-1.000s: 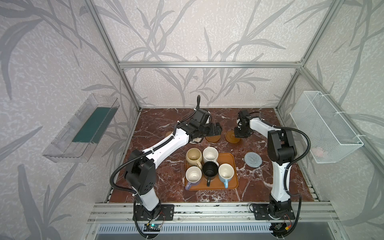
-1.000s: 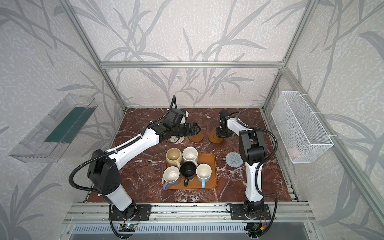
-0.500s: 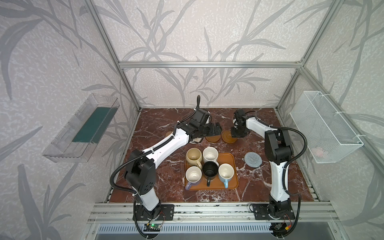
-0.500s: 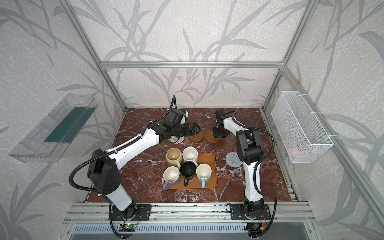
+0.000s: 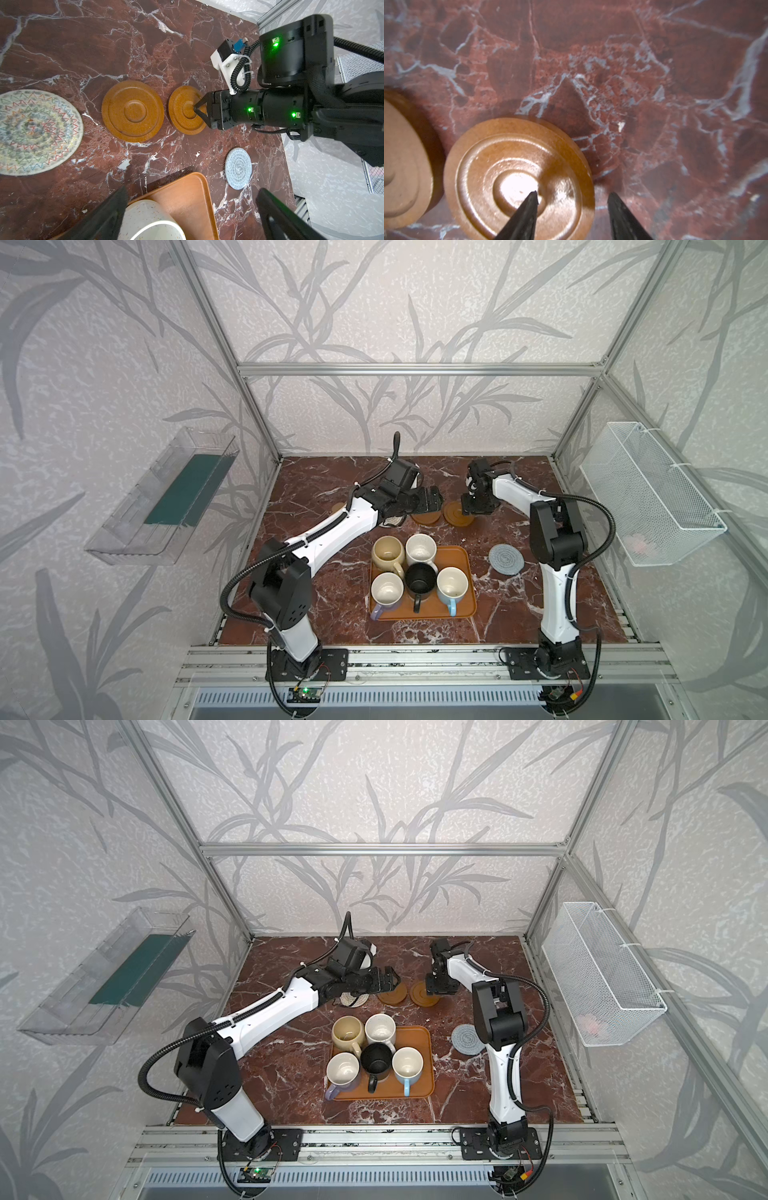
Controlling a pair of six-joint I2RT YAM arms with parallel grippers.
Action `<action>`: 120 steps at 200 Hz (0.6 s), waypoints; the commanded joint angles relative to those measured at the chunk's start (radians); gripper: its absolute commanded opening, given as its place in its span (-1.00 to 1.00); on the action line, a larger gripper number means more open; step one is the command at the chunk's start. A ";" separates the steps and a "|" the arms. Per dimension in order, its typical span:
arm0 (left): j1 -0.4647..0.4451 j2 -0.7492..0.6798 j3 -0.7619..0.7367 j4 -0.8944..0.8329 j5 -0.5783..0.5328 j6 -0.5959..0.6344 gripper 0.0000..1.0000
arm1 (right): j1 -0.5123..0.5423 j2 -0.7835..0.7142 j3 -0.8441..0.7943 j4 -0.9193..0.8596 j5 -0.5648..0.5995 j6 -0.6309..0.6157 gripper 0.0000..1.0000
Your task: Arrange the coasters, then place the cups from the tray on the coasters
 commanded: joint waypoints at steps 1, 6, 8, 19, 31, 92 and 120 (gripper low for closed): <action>0.005 -0.033 -0.004 0.007 -0.024 -0.004 0.99 | 0.007 -0.122 -0.018 0.010 0.012 -0.012 0.20; 0.004 -0.036 -0.005 0.006 -0.024 -0.004 0.99 | 0.008 -0.141 -0.028 0.017 0.013 -0.016 0.26; 0.005 -0.038 -0.007 0.007 -0.024 -0.003 0.99 | 0.008 -0.148 -0.031 0.019 0.013 -0.016 0.29; 0.004 -0.048 -0.013 0.011 -0.028 -0.001 0.99 | 0.011 -0.198 -0.056 0.035 0.021 -0.022 0.45; 0.005 -0.060 -0.019 0.014 -0.029 0.001 0.99 | 0.018 -0.262 -0.093 0.057 0.036 -0.036 0.62; 0.004 -0.087 0.029 -0.035 0.059 0.017 0.99 | 0.037 -0.648 -0.355 0.131 0.140 -0.076 0.98; -0.008 -0.107 0.016 -0.009 0.158 0.015 0.99 | 0.037 -0.820 -0.523 0.194 0.176 -0.058 0.98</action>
